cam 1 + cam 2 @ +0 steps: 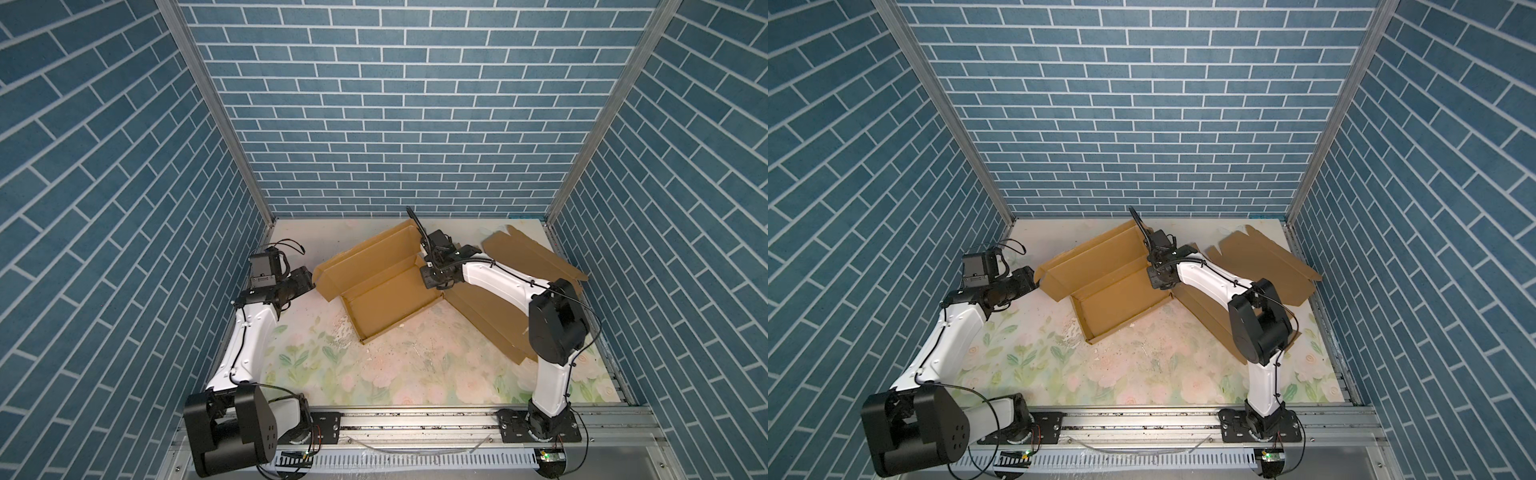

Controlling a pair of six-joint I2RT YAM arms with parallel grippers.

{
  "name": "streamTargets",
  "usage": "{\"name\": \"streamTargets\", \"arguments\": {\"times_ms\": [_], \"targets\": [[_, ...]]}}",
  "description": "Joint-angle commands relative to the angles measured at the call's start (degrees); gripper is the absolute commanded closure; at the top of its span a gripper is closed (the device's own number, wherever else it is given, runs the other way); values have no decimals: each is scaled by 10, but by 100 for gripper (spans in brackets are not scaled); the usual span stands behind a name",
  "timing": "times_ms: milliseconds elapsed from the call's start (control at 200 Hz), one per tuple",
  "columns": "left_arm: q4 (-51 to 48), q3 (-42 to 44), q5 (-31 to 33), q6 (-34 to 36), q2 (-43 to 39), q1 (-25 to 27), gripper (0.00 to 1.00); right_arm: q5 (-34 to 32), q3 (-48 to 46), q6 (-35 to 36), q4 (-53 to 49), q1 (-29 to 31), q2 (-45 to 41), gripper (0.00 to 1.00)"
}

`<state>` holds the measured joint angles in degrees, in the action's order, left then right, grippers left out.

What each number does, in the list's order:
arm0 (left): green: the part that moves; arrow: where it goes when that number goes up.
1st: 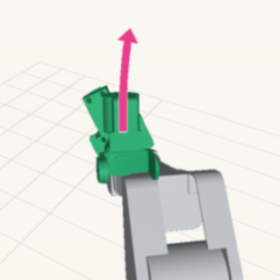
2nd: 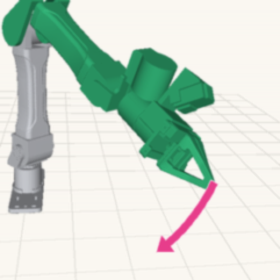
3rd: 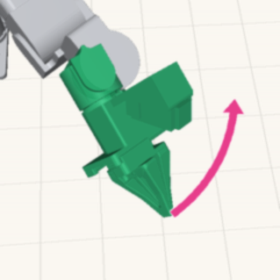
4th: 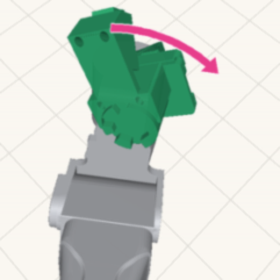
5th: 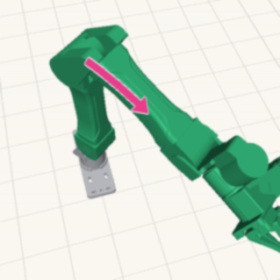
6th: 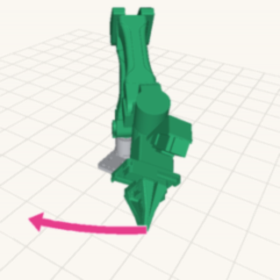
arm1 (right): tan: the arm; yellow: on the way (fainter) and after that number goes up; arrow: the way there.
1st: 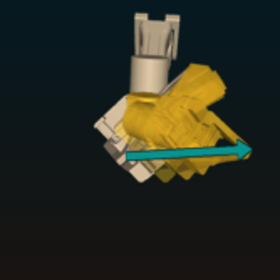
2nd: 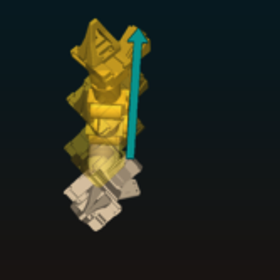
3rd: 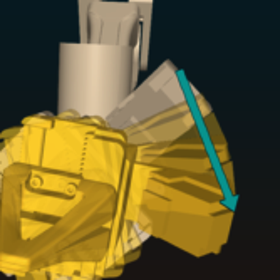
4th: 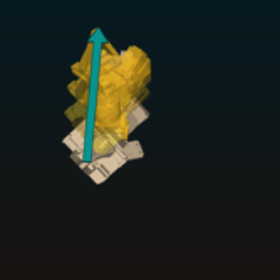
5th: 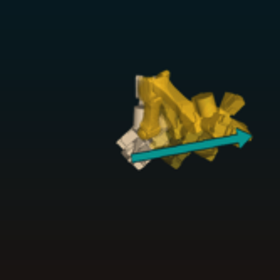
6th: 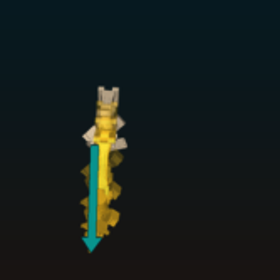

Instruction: Fold the paper box

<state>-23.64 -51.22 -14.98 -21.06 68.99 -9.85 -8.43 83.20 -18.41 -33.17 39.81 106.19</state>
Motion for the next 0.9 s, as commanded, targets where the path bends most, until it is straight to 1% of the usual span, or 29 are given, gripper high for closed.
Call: {"name": "streamTargets", "arguments": {"times_ms": [0, 85, 160, 285, 395, 525, 615, 750, 800, 895], "targets": [[1, -5, -11, 10, -8, -1, 27, -45, -75, -103, 14, -6, -58, 100], [11, 2, -19, 4, -9, 1, 27, -75, -138, -161, 25, -12, -102, 100], [27, 13, -25, -5, -12, 6, 27, -83, -198, -215, 52, -18, -131, 100], [45, 28, -10, -4, -15, 33, 27, -93, -265, -269, 84, -28, -149, 100], [54, 39, 7, -4, -16, 68, 27, -69, -311, -313, 127, -39, -154, 100], [75, 60, 1, -21, -21, 83, 28, -43, -322, -324, 149, -44, -128, 100], [79, 67, -8, -24, -29, 86, 27, -9, -326, -308, 163, -57, -125, 90], [69, 67, -22, 3, -51, 86, 27, 59, -319, -238, 167, -76, -144, 64], [63, 64, -35, 17, -54, 86, 27, 83, -320, -210, 168, -82, -162, 58], [47, 55, -59, 44, -55, 86, 27, 115, -320, -171, 157, -96, -196, 49]]}}
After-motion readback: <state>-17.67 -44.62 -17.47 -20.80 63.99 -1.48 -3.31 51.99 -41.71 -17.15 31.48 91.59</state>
